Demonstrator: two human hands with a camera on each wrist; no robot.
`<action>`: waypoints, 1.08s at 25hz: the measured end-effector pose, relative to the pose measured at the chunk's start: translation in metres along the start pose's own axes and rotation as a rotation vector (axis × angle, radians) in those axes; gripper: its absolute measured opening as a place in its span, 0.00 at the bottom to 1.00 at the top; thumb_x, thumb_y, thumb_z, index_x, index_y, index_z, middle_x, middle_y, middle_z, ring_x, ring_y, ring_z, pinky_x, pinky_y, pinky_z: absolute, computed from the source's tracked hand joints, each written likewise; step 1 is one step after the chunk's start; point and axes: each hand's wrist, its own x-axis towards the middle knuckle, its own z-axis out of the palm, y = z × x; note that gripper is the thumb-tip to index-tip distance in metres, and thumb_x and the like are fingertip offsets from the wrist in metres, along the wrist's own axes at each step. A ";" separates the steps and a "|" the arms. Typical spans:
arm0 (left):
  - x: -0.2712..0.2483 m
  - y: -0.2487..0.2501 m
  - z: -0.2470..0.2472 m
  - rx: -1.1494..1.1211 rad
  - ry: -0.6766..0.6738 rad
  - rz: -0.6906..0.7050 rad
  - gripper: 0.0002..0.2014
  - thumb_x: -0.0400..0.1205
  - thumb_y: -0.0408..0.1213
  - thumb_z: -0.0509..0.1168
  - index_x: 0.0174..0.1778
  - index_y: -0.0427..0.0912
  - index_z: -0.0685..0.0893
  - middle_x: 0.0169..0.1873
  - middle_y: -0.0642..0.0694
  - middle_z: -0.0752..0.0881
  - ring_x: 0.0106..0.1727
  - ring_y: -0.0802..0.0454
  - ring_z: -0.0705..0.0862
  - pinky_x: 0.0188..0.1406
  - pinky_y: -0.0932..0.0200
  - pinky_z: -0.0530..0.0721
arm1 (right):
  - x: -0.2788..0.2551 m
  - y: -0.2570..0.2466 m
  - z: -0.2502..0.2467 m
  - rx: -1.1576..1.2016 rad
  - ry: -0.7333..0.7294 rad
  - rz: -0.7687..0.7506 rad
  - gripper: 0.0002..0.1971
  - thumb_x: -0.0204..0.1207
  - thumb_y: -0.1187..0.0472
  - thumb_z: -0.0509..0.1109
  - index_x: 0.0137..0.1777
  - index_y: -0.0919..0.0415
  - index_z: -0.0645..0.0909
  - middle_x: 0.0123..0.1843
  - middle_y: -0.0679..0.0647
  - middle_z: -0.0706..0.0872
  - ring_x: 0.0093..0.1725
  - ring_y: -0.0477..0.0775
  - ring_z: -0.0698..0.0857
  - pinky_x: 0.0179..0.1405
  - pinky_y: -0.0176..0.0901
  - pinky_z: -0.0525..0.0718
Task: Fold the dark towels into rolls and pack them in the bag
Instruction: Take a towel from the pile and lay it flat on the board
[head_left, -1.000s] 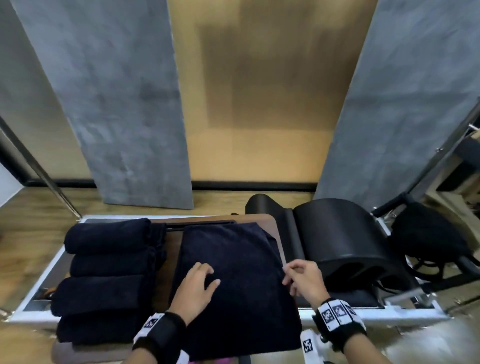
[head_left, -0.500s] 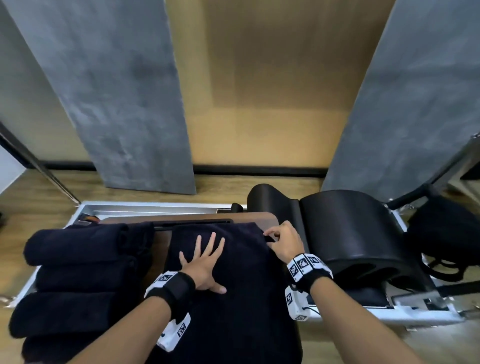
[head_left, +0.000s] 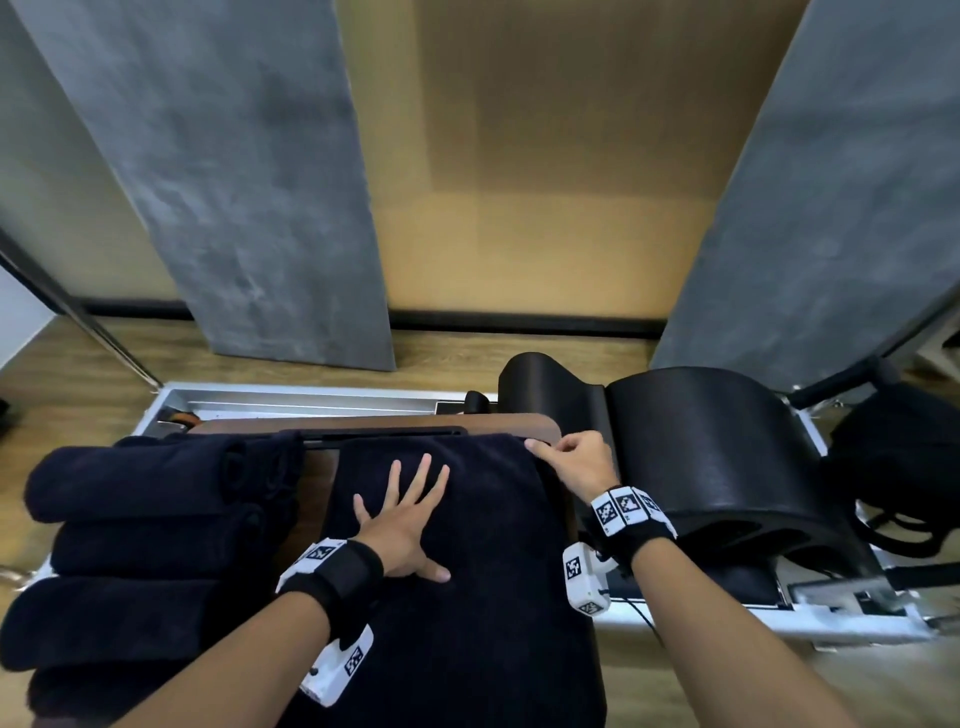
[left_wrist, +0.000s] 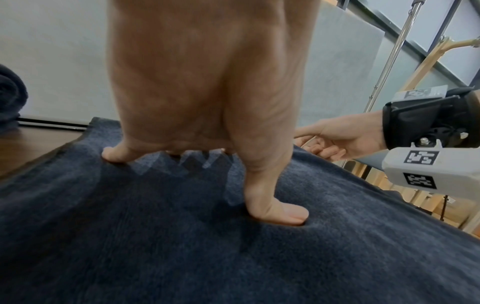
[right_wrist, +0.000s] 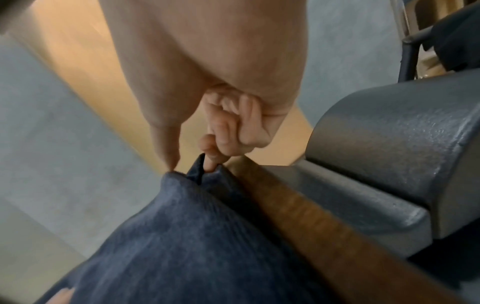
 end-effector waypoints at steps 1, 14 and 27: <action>0.001 0.000 0.000 0.000 -0.002 0.000 0.71 0.72 0.54 0.84 0.88 0.68 0.26 0.81 0.64 0.15 0.83 0.46 0.14 0.77 0.12 0.31 | 0.003 -0.001 0.001 0.026 -0.026 0.012 0.20 0.71 0.48 0.86 0.27 0.58 0.84 0.28 0.53 0.87 0.33 0.52 0.85 0.37 0.43 0.82; 0.006 -0.002 0.004 -0.016 0.020 0.004 0.72 0.71 0.56 0.84 0.86 0.71 0.25 0.78 0.67 0.12 0.80 0.48 0.12 0.75 0.12 0.28 | 0.007 -0.008 -0.006 0.231 0.187 0.155 0.13 0.84 0.56 0.75 0.39 0.62 0.86 0.29 0.62 0.86 0.23 0.55 0.77 0.25 0.44 0.75; -0.091 -0.036 0.106 0.064 0.500 0.215 0.29 0.97 0.49 0.46 0.95 0.49 0.48 0.93 0.55 0.37 0.92 0.56 0.30 0.93 0.39 0.43 | -0.183 0.046 0.008 -0.057 -0.205 -0.405 0.10 0.76 0.71 0.80 0.46 0.54 0.92 0.41 0.48 0.94 0.43 0.48 0.92 0.44 0.45 0.90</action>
